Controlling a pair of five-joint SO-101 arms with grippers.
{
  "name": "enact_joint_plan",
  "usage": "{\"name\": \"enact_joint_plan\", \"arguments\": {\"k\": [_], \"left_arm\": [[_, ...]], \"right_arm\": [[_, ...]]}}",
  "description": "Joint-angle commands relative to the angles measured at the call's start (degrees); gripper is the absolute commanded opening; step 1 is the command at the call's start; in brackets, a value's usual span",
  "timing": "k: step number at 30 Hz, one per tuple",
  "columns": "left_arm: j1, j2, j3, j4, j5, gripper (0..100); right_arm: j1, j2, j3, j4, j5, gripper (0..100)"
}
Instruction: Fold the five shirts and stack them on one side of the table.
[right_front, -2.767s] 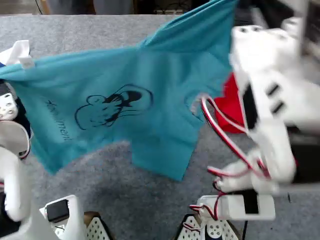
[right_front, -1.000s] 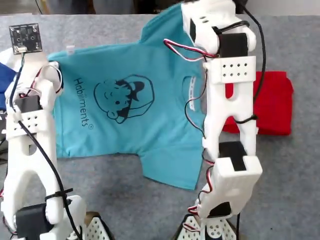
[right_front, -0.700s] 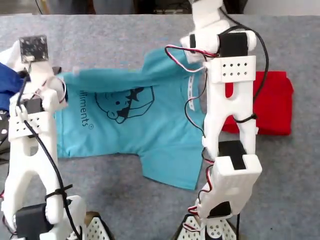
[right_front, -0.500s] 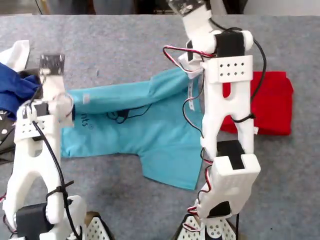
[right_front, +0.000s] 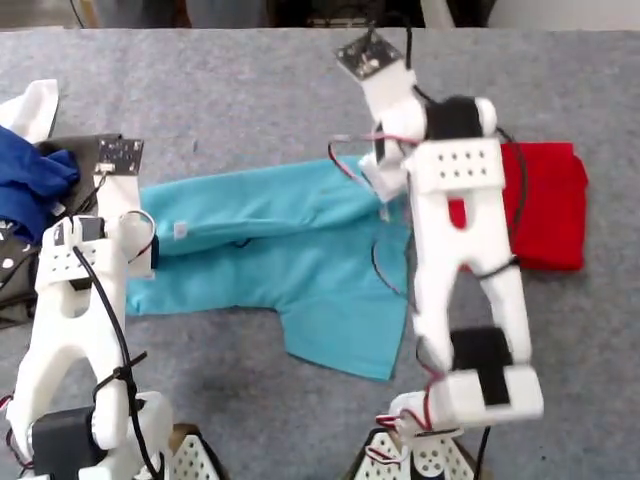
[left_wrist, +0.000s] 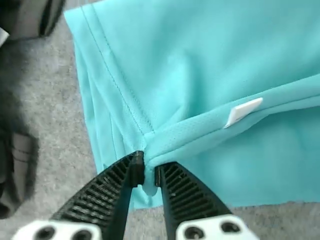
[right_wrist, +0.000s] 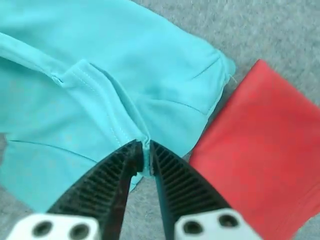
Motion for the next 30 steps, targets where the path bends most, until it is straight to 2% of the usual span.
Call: {"name": "enact_joint_plan", "arguments": {"k": [1,5,12,17,27,30], "left_arm": [[0.04,-0.70,-0.48,2.02,-2.02,3],[-0.22,-0.70,-0.04,2.73,-5.19,3],[-7.96,-0.62,0.57,2.73,-8.35,3],[-6.99,-0.62,4.18,2.37,-8.79,3],[-7.34,-0.62,5.93,2.73,-11.16,3],[-10.07,-0.62,4.53,2.73,-11.60,3]], "right_arm": [[2.64,-9.36,13.32,-7.47,0.35,1.4],[6.51,-17.27,23.34,-11.87,0.18,1.4],[7.12,-30.02,35.56,-13.19,0.79,1.4],[7.30,-35.82,44.79,-15.12,0.79,1.4],[7.47,-50.42,54.46,-9.76,7.47,1.4],[7.12,-53.41,55.96,-6.95,9.67,1.4]]}}
